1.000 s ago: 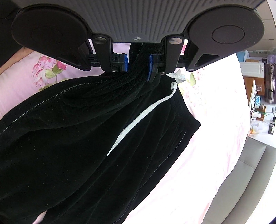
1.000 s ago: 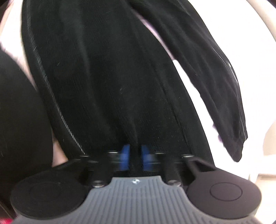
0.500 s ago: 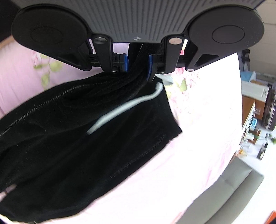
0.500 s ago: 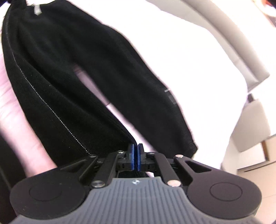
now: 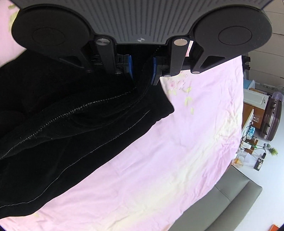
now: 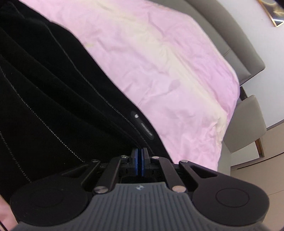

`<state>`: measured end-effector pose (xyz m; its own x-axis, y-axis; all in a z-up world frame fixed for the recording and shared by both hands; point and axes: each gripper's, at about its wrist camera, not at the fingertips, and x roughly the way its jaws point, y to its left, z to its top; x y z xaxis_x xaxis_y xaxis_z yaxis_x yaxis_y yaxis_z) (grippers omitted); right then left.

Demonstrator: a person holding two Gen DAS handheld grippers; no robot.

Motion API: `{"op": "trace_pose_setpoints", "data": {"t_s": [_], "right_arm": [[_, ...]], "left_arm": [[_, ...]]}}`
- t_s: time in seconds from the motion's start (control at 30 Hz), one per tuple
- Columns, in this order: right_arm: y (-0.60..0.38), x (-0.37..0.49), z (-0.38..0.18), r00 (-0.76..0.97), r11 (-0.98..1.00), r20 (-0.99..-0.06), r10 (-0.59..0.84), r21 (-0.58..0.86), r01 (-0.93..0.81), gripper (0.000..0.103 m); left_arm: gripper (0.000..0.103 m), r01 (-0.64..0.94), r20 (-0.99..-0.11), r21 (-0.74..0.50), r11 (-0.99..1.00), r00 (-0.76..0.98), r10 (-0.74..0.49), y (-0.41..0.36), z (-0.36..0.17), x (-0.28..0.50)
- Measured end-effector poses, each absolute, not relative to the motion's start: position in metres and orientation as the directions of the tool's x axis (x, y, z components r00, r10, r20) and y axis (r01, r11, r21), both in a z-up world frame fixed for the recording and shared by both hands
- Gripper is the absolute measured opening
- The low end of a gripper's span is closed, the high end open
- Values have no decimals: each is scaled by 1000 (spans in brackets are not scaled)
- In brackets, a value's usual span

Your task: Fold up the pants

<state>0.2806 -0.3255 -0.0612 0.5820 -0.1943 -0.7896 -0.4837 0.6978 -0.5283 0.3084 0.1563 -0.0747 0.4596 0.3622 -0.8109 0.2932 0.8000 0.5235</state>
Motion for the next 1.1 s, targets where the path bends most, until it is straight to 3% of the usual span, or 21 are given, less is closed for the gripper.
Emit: {"op": "trace_pose_setpoints", "data": {"t_s": [0.23,0.33,0.37,0.4,0.57,0.67,0.8,0.93,0.97,1.03,1.1], "right_arm": [[-351,321,-116,491,738,-855,-168,-439,-512,5],[-369,325,-103,459,770,-882,-107,-366,-523,27],[-376,324,-94,455,780,-885,-101,-354,-517,41],[-382,321,-86,456,783,-885,-89,-346,-517,45],[-412,301,-46,379,768,-925,-9,-249,-590,50],[-424,286,-43,321,719,-946,-54,-260,-645,51],[-446,277,-43,308,750,-949,-74,-256,-610,79],[-444,275,-62,333,723,-938,-96,-296,-624,78],[-440,272,-69,338,699,-935,-104,-310,-644,74],[-431,263,-80,338,648,-935,-110,-325,-689,57],[-424,247,-84,352,579,-927,-129,-358,-733,34]], "left_arm": [[24,337,-841,506,794,400,366,161,-111,333],[24,360,-841,511,780,395,369,161,-114,332],[24,364,-842,510,779,394,367,162,-113,330],[24,365,-843,508,780,394,366,163,-112,328],[24,373,-839,518,770,393,375,164,-107,320],[24,371,-834,526,765,401,379,163,-109,314],[24,344,-829,526,778,413,378,167,-102,304],[24,329,-816,544,772,420,396,164,-97,294],[24,324,-813,548,771,423,399,163,-95,290],[23,313,-810,550,774,427,402,163,-89,284],[23,305,-804,555,774,434,405,164,-84,281]]}}
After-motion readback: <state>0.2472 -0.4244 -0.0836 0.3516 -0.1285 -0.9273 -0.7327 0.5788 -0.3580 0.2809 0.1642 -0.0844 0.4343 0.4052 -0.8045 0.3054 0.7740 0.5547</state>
